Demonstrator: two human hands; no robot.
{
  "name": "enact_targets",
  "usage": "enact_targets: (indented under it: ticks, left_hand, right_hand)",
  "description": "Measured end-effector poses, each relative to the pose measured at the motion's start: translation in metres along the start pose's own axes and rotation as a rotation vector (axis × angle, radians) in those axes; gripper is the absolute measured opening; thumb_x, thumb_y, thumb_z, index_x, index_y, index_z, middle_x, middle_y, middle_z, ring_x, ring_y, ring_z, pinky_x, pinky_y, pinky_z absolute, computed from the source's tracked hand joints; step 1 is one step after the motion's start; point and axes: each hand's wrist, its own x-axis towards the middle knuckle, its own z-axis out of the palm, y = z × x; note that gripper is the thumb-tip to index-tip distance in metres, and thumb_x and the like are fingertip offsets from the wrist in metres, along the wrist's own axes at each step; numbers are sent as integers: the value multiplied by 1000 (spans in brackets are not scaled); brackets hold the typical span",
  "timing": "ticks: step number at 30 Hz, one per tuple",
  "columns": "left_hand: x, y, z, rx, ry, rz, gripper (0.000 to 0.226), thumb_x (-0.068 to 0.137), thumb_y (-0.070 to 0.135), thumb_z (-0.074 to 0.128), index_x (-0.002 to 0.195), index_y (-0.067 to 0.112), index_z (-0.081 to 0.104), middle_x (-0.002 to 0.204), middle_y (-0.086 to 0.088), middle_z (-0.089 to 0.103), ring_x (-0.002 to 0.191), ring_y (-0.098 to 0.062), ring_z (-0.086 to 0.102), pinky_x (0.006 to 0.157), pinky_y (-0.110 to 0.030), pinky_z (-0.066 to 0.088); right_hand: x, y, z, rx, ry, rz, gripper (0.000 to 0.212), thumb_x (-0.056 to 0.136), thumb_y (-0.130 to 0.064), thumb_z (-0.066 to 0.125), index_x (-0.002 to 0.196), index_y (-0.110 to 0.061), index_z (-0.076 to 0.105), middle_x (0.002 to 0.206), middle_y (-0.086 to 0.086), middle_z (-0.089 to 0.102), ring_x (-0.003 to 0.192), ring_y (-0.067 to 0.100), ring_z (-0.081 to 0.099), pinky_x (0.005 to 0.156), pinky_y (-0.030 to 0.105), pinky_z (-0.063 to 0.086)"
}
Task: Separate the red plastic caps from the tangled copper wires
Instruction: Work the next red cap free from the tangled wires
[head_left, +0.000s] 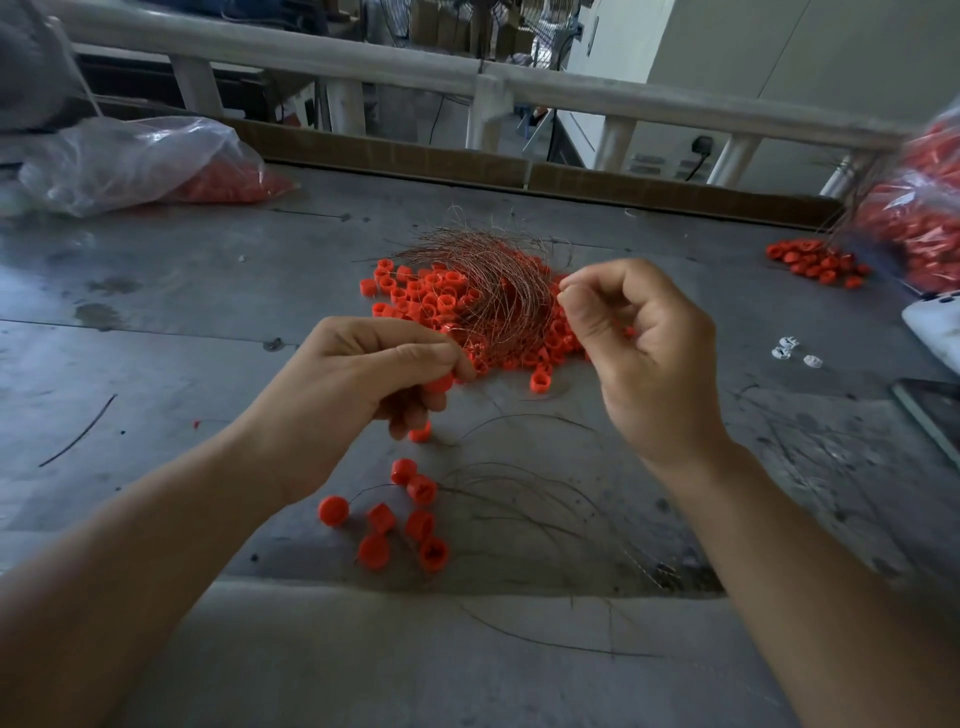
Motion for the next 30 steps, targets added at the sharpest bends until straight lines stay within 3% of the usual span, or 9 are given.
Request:
enact_targets:
  ticks: [3, 8, 12, 14, 17, 20, 23, 26, 30]
  left_hand:
    - [0, 1, -1, -28, 27, -5, 25, 61, 34, 62, 69, 14, 74, 57, -1, 60, 48, -9, 52, 44, -16, 43]
    - [0, 2, 0, -19, 18, -27, 24, 61, 34, 62, 67, 15, 74, 56, -1, 60, 48, -9, 51, 43, -16, 43]
    - [0, 1, 1, 28, 13, -30, 25, 61, 34, 61, 68, 14, 74, 55, -1, 60, 48, -10, 51, 43, -16, 42]
    - [1, 0, 2, 69, 2, -35, 25, 61, 34, 60, 68, 14, 74, 55, 0, 60, 48, -10, 51, 43, -16, 42]
    - [-1, 1, 5, 117, -39, -34, 26, 62, 33, 58, 69, 13, 73, 54, 0, 59, 48, -7, 50, 43, -16, 42]
    - [-2, 2, 6, 119, -51, -35, 25, 61, 31, 59, 65, 11, 72, 52, 1, 56, 47, -6, 49, 42, -15, 41]
    - [-2, 3, 4, 150, -65, -45, 10, 58, 21, 75, 58, 12, 71, 50, -1, 55, 43, -5, 47, 41, -14, 38]
    - [-1, 2, 1, 162, -80, -66, 16, 64, 17, 59, 51, 15, 67, 48, 0, 53, 41, -4, 45, 40, -13, 36]
    - [-2, 4, -8, 141, -74, -65, 16, 49, 31, 59, 43, 16, 60, 45, 2, 49, 40, -5, 41, 40, -14, 35]
  right_hand:
    - [1, -1, 1, 69, -41, 79, 12, 87, -17, 58, 80, -26, 58, 72, -2, 62, 63, 9, 58, 59, 17, 48]
    - [-3, -5, 9, 87, -286, 132, 26, 83, -4, 63, 85, -30, 60, 73, -15, 60, 64, -5, 58, 61, 8, 44]
    - [-1, -13, 10, 295, -300, 220, 10, 87, -21, 54, 85, -23, 64, 71, -9, 64, 69, 0, 62, 64, 12, 46]
    - [0, -18, 9, 381, -358, 254, 13, 82, -32, 56, 87, -23, 64, 71, -9, 66, 69, 2, 63, 63, 13, 47]
    - [-4, -22, 13, 242, -432, 134, 13, 76, -22, 67, 90, -21, 66, 74, -13, 63, 71, -2, 60, 63, 10, 45]
    - [-8, -20, 17, 85, -401, 30, 11, 78, -7, 67, 89, -9, 69, 80, -17, 59, 77, -4, 58, 67, 7, 44]
    - [-8, -19, 17, 11, -387, -17, 8, 78, -6, 66, 86, -5, 68, 79, -18, 56, 77, -4, 57, 71, 7, 44]
    - [-6, -18, 14, -108, -384, -119, 3, 78, -5, 66, 80, -4, 67, 75, -12, 54, 70, -5, 52, 69, 6, 41]
    - [-1, -16, 4, -241, -413, -266, 4, 78, -4, 65, 77, -2, 68, 73, 2, 61, 68, 7, 56, 67, 14, 45]
